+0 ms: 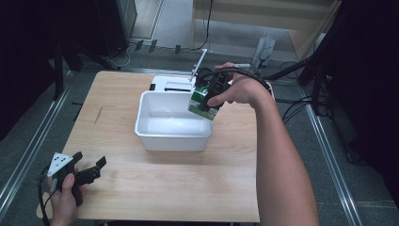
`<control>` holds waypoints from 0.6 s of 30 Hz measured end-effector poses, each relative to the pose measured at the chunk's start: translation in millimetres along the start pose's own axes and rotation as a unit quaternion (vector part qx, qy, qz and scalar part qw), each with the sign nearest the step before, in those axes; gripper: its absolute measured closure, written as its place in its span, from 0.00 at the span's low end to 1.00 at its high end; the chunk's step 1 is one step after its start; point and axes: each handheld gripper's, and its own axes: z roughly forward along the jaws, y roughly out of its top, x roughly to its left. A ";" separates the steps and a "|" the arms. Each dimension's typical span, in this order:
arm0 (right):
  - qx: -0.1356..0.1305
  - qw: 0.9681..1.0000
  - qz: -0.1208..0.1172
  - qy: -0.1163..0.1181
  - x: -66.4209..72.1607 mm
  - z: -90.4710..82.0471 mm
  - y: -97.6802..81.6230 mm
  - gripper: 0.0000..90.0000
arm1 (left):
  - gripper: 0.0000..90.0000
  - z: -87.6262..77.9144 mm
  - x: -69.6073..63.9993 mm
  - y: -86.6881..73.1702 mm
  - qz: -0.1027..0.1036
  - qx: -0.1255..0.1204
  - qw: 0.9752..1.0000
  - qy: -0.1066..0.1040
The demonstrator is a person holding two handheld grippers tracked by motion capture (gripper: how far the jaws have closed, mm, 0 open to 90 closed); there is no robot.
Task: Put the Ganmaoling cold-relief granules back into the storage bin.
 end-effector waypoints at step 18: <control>0.005 0.998 -0.048 0.037 12.3 39.4 14.2 0.18 | 0.06 -0.3 0.6 -0.1 -0.003 -0.003 1.000 -0.003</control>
